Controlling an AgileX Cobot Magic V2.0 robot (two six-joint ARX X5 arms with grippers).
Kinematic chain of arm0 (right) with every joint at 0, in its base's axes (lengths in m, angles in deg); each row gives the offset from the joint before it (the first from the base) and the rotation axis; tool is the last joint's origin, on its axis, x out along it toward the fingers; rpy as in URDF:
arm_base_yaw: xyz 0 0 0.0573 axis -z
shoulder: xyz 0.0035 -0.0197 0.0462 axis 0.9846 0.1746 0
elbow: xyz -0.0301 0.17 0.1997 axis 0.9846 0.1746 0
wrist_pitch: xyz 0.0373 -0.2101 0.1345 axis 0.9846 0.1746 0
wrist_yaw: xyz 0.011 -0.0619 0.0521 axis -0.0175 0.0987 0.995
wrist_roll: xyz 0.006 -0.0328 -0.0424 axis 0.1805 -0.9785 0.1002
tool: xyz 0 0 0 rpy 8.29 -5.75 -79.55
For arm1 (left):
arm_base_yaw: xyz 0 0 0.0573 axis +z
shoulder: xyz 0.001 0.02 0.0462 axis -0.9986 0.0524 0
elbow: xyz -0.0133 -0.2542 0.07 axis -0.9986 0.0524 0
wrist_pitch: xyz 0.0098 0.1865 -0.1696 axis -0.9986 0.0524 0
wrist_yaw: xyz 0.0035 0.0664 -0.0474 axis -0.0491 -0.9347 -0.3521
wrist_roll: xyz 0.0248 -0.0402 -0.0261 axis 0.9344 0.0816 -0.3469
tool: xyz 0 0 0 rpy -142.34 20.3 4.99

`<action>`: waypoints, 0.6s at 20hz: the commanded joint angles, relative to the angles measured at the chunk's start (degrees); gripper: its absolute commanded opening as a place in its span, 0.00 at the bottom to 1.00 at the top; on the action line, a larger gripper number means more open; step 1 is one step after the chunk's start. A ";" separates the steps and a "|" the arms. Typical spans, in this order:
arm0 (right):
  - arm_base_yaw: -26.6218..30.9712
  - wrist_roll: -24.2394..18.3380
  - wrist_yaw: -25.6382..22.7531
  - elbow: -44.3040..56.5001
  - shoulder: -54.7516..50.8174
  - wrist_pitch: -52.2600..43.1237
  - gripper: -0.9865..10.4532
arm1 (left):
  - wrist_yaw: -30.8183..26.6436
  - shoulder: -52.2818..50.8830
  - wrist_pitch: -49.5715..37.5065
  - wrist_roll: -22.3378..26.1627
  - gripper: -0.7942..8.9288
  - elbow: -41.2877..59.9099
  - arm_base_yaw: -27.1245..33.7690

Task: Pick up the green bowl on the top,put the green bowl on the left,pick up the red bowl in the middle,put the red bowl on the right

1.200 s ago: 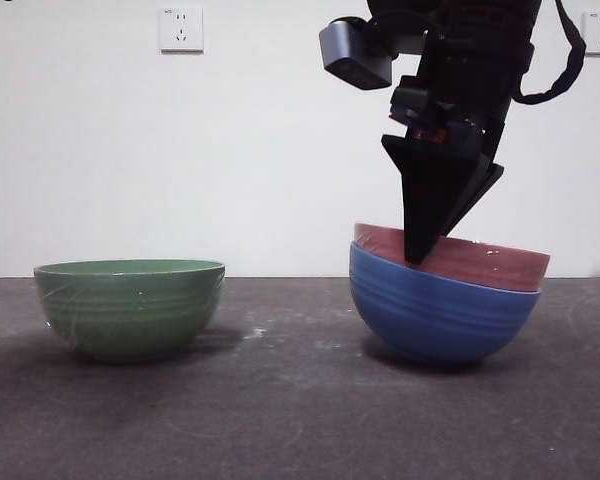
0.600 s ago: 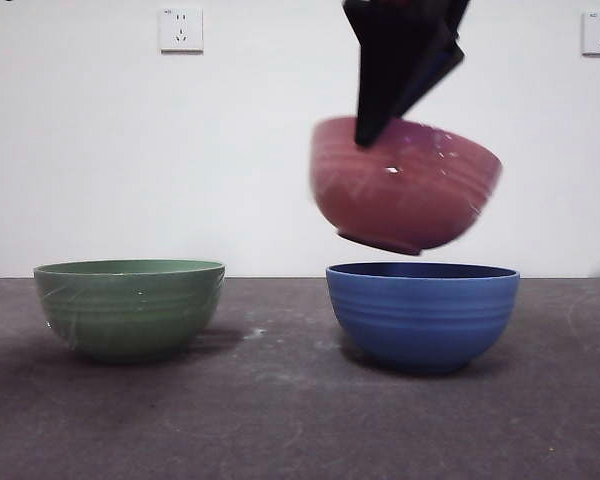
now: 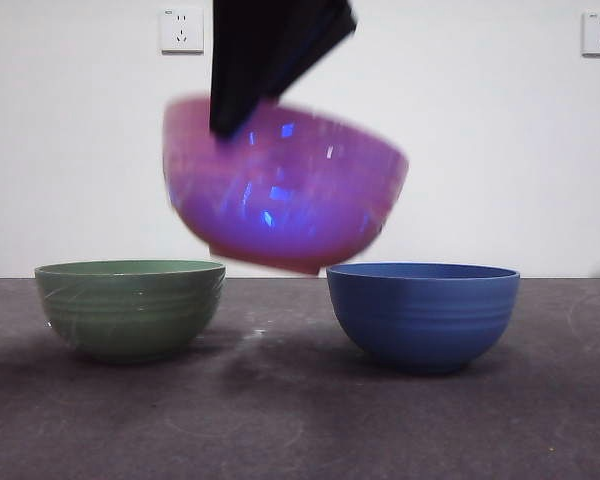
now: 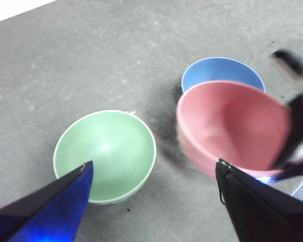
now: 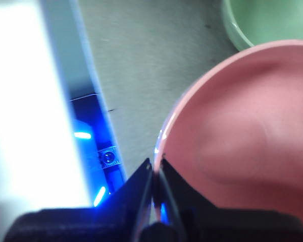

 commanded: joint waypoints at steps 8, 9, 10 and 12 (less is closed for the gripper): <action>0.15 1.09 -0.26 0.02 12.79 -3.43 0.08 | -0.20 -0.13 -0.48 -0.35 0.50 -0.07 0.20; 0.15 0.72 0.00 0.02 13.09 -3.39 0.08 | -0.20 -0.13 -0.50 -0.35 0.50 -0.07 0.20; 0.15 0.02 0.26 0.02 13.11 -3.37 0.10 | -0.22 -0.13 -0.50 -0.35 0.50 -0.07 0.20; 0.13 -0.33 0.28 0.02 13.09 -3.48 0.23 | -0.28 -0.13 -0.52 -0.33 0.50 -0.07 0.20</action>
